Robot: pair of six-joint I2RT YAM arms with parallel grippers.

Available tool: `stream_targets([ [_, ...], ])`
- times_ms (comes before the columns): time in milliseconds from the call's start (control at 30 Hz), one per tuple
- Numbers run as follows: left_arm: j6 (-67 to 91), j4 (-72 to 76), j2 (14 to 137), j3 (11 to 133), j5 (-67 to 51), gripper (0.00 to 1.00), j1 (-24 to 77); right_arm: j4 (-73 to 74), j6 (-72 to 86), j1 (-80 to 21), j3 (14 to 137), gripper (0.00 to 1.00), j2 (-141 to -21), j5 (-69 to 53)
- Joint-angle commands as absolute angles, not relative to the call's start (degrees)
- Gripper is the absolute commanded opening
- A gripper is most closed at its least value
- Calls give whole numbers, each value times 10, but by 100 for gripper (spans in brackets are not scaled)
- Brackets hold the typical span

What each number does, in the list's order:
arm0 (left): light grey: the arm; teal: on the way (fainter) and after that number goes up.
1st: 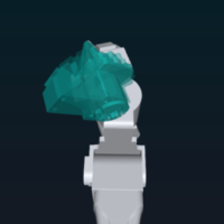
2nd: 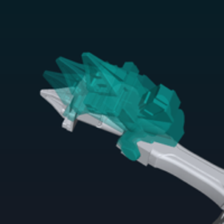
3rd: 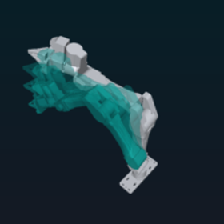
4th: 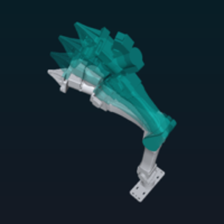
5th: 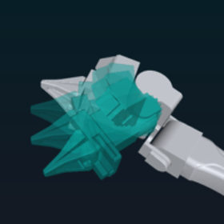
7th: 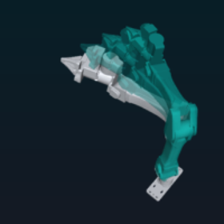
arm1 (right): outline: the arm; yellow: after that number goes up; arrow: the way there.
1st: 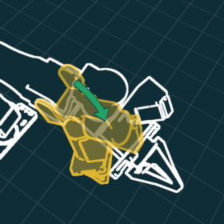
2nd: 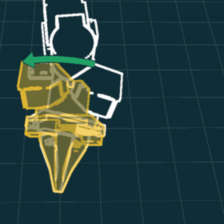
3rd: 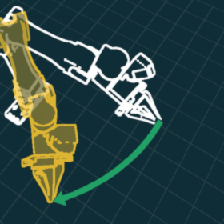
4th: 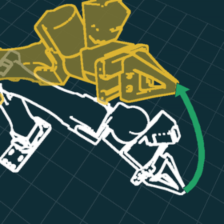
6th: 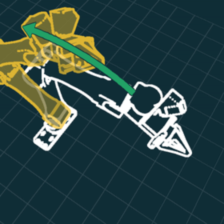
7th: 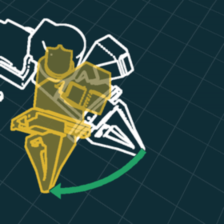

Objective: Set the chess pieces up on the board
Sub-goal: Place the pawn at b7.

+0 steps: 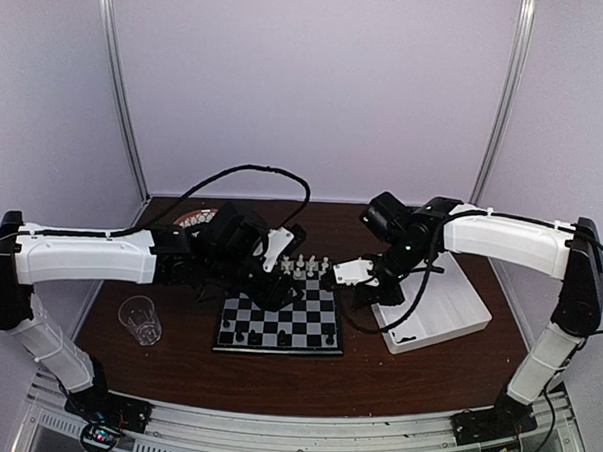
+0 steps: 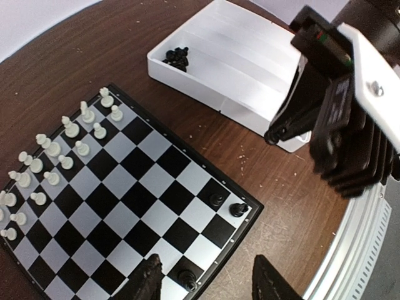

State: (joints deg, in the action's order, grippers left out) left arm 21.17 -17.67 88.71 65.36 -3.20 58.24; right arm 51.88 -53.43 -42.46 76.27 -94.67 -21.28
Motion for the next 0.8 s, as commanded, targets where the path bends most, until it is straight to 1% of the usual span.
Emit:
stream_targets([
  [0, 225, -162, 836, 623, 40, 50, 584, 506, -500, -469, 820, 7, -1010, -181],
  [167, 231, -169, 794, 592, 67, 50, 583, 501, -479, -498, 884, 7, -1079, -181],
  [333, 234, -180, 757, 568, 90, 50, 582, 509, -475, -514, 922, 7, -1132, -179],
  [500, 234, -180, 734, 550, 103, 50, 581, 521, -469, -523, 944, 8, -1163, -172],
  [767, 232, -179, 739, 546, 102, 50, 581, 525, -465, -529, 954, 9, -1189, -172],
])
